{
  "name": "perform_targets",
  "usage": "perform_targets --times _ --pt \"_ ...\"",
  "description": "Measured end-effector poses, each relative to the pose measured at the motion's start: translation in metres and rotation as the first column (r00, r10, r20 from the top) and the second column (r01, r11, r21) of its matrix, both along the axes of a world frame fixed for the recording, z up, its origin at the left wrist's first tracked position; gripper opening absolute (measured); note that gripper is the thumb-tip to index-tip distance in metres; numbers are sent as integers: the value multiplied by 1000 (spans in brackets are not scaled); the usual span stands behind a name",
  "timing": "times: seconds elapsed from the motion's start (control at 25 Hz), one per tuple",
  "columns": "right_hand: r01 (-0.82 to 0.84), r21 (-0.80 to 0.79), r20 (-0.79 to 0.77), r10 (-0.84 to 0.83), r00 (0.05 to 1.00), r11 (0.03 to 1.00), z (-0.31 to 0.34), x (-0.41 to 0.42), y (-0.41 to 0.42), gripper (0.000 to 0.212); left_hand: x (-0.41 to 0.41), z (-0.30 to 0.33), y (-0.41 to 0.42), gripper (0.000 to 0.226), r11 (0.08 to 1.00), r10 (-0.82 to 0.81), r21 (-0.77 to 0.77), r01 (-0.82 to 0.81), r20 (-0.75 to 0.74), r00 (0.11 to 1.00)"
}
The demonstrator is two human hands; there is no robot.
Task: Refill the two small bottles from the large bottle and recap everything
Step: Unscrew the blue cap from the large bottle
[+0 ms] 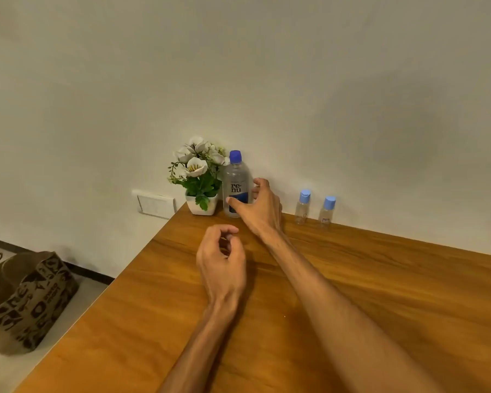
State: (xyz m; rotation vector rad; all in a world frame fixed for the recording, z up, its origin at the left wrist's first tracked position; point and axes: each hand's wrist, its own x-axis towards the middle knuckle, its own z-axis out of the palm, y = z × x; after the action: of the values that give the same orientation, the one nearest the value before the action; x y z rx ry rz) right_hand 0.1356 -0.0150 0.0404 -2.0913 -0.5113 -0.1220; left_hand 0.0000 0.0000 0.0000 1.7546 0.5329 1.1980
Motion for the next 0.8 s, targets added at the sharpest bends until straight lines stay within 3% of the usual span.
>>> perform_targets --times 0.16,0.4,0.8 --pt "-1 47 -53 3 999 999 -3 4 22 86 -1 -1 -1 23 999 0 -45 0 -4 1000" --pt "39 40 -7 -39 999 998 -1 8 13 72 -1 -3 4 23 991 31 -131 -28 15 999" --pt "88 241 -84 -70 994 966 8 -85 -165 72 -7 9 -17 19 980 -141 -142 137 -23 990"
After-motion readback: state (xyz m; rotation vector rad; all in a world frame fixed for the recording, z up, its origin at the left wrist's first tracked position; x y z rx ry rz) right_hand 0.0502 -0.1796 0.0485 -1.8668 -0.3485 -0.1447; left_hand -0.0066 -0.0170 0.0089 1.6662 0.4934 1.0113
